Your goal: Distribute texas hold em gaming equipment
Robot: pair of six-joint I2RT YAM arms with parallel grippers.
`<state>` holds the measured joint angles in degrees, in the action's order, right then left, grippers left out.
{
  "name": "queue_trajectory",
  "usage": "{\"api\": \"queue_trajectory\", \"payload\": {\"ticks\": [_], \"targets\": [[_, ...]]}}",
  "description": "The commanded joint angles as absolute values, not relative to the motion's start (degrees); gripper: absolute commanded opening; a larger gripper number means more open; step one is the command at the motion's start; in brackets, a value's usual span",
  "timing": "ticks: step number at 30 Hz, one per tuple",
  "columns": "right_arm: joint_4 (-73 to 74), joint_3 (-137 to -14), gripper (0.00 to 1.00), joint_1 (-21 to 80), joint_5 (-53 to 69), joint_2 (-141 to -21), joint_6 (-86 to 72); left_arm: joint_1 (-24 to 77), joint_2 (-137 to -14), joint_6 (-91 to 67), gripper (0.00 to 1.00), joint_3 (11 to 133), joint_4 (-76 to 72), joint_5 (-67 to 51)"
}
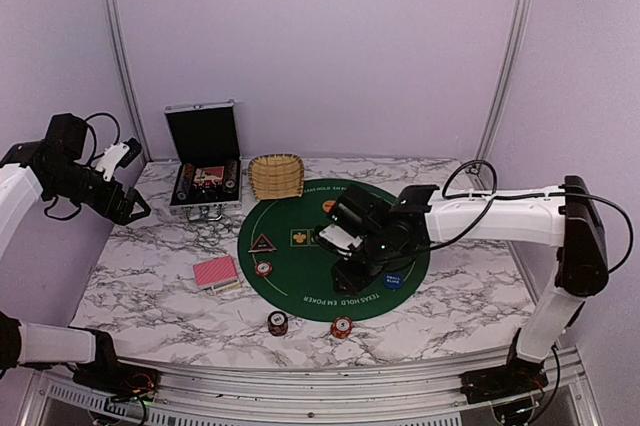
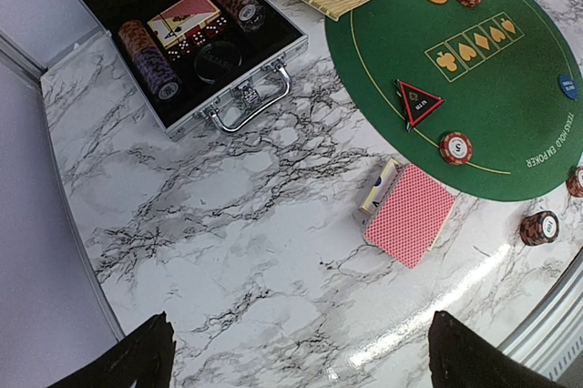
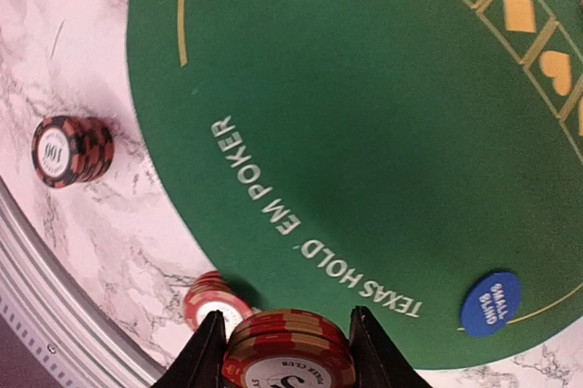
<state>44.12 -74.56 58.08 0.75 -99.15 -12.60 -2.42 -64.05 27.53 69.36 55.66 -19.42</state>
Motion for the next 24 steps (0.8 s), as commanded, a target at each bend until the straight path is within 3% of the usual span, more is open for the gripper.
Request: {"api": "queue_trajectory", "payload": {"ticks": [1, 12, 24], "targets": [[44.04, -76.04, 0.15, 51.52, -1.96, -96.84, -12.14, -2.31, -63.21, 28.47, 0.99, 68.71, 57.39, -19.97], [37.02, -67.5, 0.15, 33.5, -4.5, -96.25, -11.98, -2.3, -62.87, 29.17, 0.99, 68.38, 57.73, -20.51], [32.34, -60.05, 0.15, 30.6, -3.71, -97.7, -12.52, -2.31, -62.9, 29.7, 0.99, 68.47, 57.92, -21.03]]}}
